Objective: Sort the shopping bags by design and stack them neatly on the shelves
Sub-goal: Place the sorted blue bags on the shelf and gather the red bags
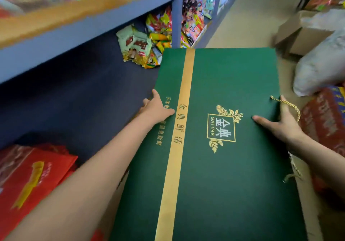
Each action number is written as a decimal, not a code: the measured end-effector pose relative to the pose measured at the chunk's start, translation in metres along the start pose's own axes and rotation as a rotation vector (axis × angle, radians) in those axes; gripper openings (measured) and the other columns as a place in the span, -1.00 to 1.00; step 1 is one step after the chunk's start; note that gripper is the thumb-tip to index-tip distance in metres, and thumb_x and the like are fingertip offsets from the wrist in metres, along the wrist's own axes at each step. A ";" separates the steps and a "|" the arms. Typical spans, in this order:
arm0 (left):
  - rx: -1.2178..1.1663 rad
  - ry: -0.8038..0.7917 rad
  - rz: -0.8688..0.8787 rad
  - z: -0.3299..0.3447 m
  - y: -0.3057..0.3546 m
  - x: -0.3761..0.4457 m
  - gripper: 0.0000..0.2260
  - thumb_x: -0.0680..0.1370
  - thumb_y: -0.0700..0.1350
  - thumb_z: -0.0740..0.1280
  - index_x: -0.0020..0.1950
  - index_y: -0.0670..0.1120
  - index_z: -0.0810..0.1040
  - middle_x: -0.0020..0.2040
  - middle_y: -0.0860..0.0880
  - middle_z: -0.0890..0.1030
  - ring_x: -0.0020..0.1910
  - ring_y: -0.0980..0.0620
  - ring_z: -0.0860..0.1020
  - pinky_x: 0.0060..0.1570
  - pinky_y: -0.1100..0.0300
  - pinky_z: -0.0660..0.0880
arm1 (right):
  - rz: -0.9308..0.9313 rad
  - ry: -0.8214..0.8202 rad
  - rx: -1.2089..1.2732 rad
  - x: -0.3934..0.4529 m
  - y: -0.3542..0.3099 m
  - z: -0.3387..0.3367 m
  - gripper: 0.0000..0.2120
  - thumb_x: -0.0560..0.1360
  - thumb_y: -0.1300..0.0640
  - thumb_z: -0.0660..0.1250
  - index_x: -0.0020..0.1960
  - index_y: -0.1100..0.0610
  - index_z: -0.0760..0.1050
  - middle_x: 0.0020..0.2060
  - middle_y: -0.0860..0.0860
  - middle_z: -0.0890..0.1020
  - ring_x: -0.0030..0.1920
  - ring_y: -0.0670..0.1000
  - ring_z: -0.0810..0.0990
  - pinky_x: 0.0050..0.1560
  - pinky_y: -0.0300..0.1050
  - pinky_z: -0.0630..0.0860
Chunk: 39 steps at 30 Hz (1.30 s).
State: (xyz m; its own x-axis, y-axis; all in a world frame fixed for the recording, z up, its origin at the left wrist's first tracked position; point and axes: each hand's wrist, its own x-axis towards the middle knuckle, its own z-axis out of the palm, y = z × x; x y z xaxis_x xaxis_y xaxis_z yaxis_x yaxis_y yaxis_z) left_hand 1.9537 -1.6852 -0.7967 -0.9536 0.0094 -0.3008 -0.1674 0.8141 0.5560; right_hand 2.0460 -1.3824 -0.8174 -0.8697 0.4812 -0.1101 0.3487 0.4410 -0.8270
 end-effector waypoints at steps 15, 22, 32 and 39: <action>0.353 0.050 -0.090 -0.096 -0.110 0.076 -0.35 0.58 0.08 0.24 0.56 -0.02 -0.01 0.55 -0.21 -0.09 0.50 -0.29 -0.01 0.46 -0.01 0.04 | 0.109 -0.287 0.436 0.007 -0.118 0.183 -0.55 0.43 0.33 0.42 0.22 0.07 0.35 0.10 0.10 0.58 -0.07 0.10 0.60 -0.07 0.02 0.57; 0.365 -0.085 -0.036 -0.066 -0.136 0.031 -0.42 0.56 0.18 0.21 0.53 0.04 0.16 0.55 -0.11 0.05 0.50 -0.17 0.08 0.45 -0.02 0.11 | 0.088 -0.456 0.226 0.017 -0.102 0.195 -0.37 0.46 0.22 0.40 0.42 0.01 0.18 0.26 0.00 0.46 0.11 0.06 0.50 -0.01 -0.04 0.48; 0.300 -0.173 0.104 0.001 -0.074 -0.072 -0.33 0.49 0.33 0.19 0.52 0.13 0.10 0.56 -0.01 -0.03 0.52 -0.15 -0.12 0.46 -0.14 -0.12 | 0.091 -0.490 0.260 -0.002 -0.080 0.203 0.00 0.20 -0.07 0.56 0.48 -0.21 0.06 0.31 -0.03 0.44 0.21 0.12 0.53 0.14 0.10 0.53; 0.447 -0.087 -0.009 0.055 -0.048 -0.129 -0.03 0.43 0.30 0.29 0.52 0.03 -0.34 0.51 -0.16 -0.36 0.44 -0.34 -0.37 0.32 -0.32 -0.35 | -0.125 -0.428 0.265 -0.020 -0.081 0.207 -0.13 0.34 0.05 0.49 0.50 -0.15 0.07 0.41 0.00 0.28 0.37 0.01 0.34 0.41 0.04 0.28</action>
State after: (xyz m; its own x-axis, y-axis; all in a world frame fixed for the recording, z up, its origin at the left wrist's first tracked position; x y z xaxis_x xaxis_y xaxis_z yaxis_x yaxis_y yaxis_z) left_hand 2.0980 -1.6931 -0.8272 -0.9248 0.0343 -0.3790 -0.0331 0.9849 0.1700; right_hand 1.9623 -1.5844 -0.8619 -0.9835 0.0600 -0.1709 0.1805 0.2417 -0.9534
